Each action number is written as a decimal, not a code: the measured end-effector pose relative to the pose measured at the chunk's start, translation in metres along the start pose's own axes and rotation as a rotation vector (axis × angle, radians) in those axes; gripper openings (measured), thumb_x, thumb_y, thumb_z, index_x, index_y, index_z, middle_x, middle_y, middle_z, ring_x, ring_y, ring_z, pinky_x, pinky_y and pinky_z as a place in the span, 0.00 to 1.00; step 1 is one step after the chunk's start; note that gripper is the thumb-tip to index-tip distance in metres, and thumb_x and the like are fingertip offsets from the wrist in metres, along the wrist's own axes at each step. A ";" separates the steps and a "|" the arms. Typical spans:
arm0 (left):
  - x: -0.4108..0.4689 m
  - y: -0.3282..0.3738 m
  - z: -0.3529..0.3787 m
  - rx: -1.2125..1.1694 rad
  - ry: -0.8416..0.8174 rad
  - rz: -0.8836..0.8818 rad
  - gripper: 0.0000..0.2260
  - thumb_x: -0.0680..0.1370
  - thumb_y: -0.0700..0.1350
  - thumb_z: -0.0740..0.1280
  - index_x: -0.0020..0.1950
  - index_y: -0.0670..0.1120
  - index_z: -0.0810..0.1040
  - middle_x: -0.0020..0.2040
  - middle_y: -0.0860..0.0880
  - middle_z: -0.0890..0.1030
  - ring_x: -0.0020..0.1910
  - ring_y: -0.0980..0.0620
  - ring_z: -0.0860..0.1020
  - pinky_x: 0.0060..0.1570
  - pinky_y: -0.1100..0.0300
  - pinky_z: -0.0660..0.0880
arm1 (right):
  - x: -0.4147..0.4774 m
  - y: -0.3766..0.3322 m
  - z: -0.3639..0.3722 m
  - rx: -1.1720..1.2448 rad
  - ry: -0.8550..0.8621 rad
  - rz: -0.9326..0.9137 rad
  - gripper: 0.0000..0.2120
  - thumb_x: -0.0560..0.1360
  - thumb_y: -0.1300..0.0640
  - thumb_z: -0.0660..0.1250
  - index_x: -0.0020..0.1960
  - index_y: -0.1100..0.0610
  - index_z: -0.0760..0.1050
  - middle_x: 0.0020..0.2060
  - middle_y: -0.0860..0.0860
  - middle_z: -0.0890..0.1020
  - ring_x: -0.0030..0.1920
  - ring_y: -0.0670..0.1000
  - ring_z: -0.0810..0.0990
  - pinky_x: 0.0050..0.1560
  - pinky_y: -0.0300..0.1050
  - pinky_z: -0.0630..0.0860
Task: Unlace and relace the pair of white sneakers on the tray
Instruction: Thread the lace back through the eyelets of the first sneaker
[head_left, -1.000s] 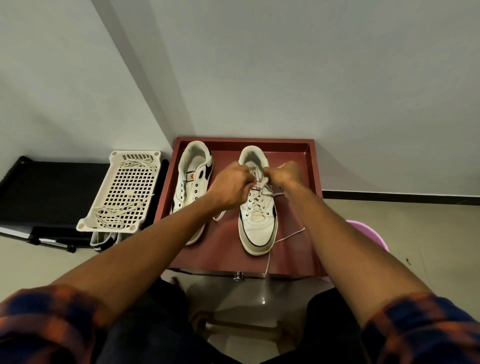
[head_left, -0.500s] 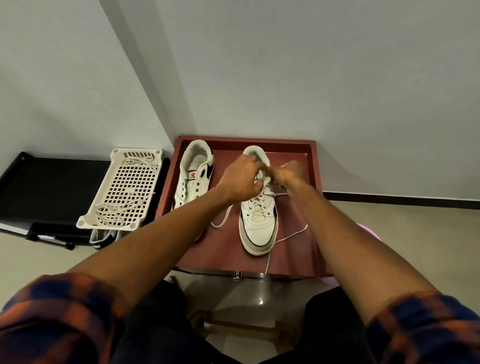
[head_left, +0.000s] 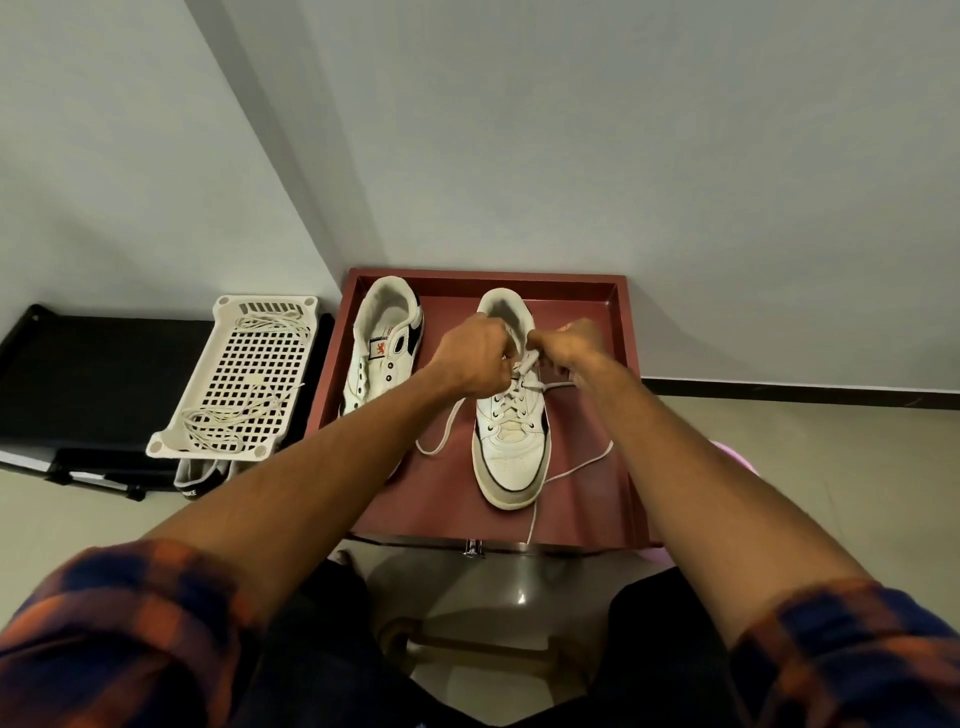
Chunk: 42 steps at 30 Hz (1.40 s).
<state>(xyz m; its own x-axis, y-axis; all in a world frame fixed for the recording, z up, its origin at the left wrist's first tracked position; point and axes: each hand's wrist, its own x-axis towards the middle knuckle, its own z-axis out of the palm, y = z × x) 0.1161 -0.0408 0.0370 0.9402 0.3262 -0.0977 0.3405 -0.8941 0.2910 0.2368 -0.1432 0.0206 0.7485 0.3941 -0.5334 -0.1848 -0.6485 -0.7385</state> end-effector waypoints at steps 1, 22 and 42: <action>-0.005 0.000 0.001 -0.001 0.036 -0.005 0.11 0.72 0.43 0.65 0.49 0.49 0.85 0.50 0.51 0.81 0.54 0.49 0.76 0.43 0.58 0.73 | -0.002 0.000 0.001 -0.008 -0.013 0.004 0.10 0.68 0.59 0.75 0.31 0.60 0.78 0.18 0.50 0.75 0.15 0.45 0.66 0.20 0.36 0.59; -0.003 -0.010 -0.023 -0.534 -0.143 -0.578 0.17 0.71 0.55 0.75 0.46 0.41 0.82 0.39 0.46 0.84 0.37 0.47 0.84 0.40 0.54 0.82 | -0.028 -0.005 0.003 -0.238 0.091 -0.158 0.13 0.73 0.49 0.77 0.36 0.57 0.80 0.27 0.47 0.78 0.26 0.44 0.75 0.23 0.37 0.65; 0.000 -0.016 -0.018 -1.249 -0.061 -0.797 0.16 0.73 0.23 0.64 0.49 0.42 0.80 0.43 0.42 0.83 0.37 0.47 0.83 0.37 0.51 0.83 | -0.034 -0.046 0.023 -1.168 -0.260 -0.689 0.09 0.73 0.61 0.72 0.52 0.59 0.84 0.47 0.54 0.84 0.50 0.56 0.82 0.44 0.44 0.75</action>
<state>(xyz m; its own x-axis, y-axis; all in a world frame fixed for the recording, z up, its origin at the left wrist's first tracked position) 0.1109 -0.0214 0.0493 0.5229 0.5504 -0.6509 0.5574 0.3569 0.7496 0.2052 -0.1115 0.0627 0.3067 0.8806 -0.3612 0.9039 -0.3884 -0.1793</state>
